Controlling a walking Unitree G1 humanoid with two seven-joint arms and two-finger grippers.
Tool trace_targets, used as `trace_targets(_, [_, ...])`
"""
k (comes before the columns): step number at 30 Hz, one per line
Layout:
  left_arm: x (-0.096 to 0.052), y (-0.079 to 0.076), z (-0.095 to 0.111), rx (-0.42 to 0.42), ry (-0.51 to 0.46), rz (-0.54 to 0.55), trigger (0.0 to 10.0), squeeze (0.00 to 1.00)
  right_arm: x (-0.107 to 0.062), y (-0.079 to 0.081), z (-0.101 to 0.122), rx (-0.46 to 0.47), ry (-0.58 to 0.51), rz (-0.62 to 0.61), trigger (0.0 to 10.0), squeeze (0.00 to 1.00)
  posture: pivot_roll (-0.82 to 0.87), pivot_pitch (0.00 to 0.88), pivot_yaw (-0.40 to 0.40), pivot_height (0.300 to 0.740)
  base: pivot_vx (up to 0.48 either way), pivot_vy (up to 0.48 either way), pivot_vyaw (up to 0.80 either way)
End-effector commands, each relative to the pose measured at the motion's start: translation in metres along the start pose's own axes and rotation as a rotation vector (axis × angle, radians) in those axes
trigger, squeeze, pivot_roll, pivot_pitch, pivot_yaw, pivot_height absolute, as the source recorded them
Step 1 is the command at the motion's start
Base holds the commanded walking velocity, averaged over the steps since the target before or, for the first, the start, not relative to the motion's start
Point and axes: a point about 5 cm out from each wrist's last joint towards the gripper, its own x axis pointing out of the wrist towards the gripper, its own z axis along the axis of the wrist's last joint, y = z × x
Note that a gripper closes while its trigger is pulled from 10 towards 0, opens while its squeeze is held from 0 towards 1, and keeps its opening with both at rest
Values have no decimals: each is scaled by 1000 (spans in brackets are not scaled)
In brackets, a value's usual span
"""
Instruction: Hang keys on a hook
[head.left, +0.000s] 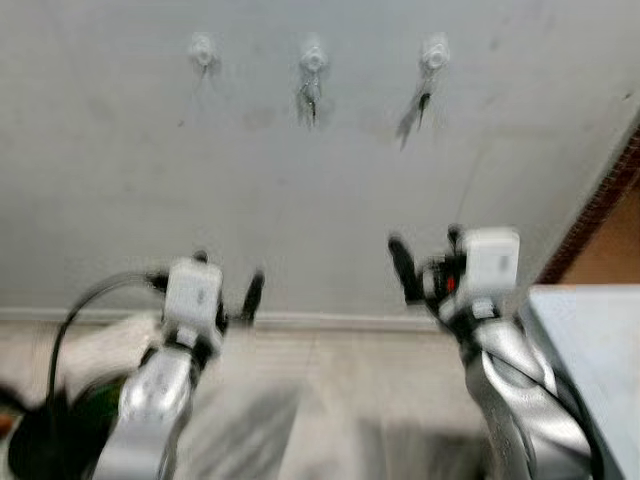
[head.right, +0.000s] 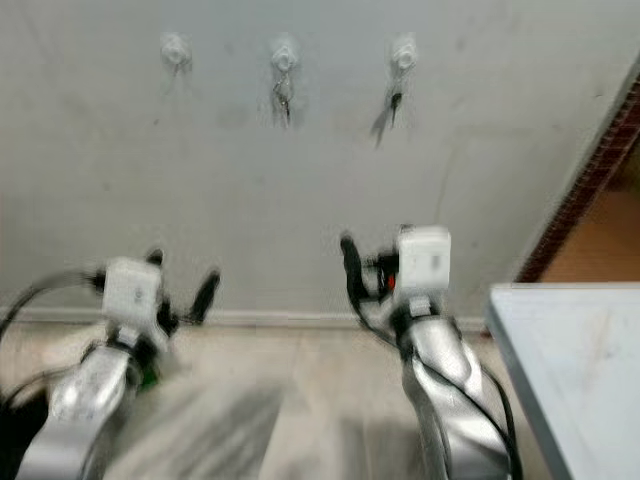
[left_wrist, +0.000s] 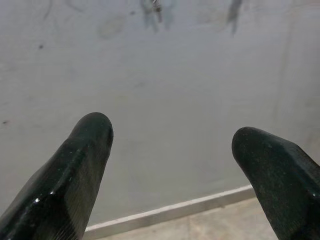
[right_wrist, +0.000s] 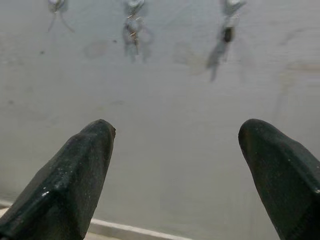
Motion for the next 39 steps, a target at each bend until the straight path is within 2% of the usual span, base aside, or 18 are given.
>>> trace_targets(1, [0, 5, 0, 15, 5, 11, 10000, 0, 3, 6, 4, 8, -16, 18, 10000, 0, 4, 0, 14, 740, -259, 0, 0])
trace_targets(13, [7, 5, 1, 12, -8, 9, 10000, 0, 9, 1, 9, 1, -34, 6, 10000, 0, 0, 0, 2, 740, 0, 0, 0])
trace_targets(20, [20, 6, 12, -25, -44, 12, 10000, 0, 24, -7, 21, -7, -68, -30, 10000, 0, -6, 0, 3, 740, 0, 0, -751])
trace_targets(22, [23, 5, 8, -3, -37, -13, 10000, 0, 28, -8, 20, -24, -68, -24, 10000, 0, -11, 0, 11, 740, 0, 0, -800])
trace_targets(25, [27, 8, 10, -22, -45, 10, 10000, 0, 32, -9, 23, -26, -79, -35, 10000, 0, -12, 0, 8, 740, 0, 0, -800])
trace_targets(34, [27, 1, 8, -70, -47, 5, 10000, 0, 35, -11, 24, -41, -82, -40, 10000, 0, -25, 0, 7, 740, 0, 0, -800])
trace_targets(39, [26, -2, 5, -78, -45, -18, 10000, 0, 35, -11, 23, -44, -80, -38, 10000, 0, -25, 0, 8, 740, 96, -163, -105])
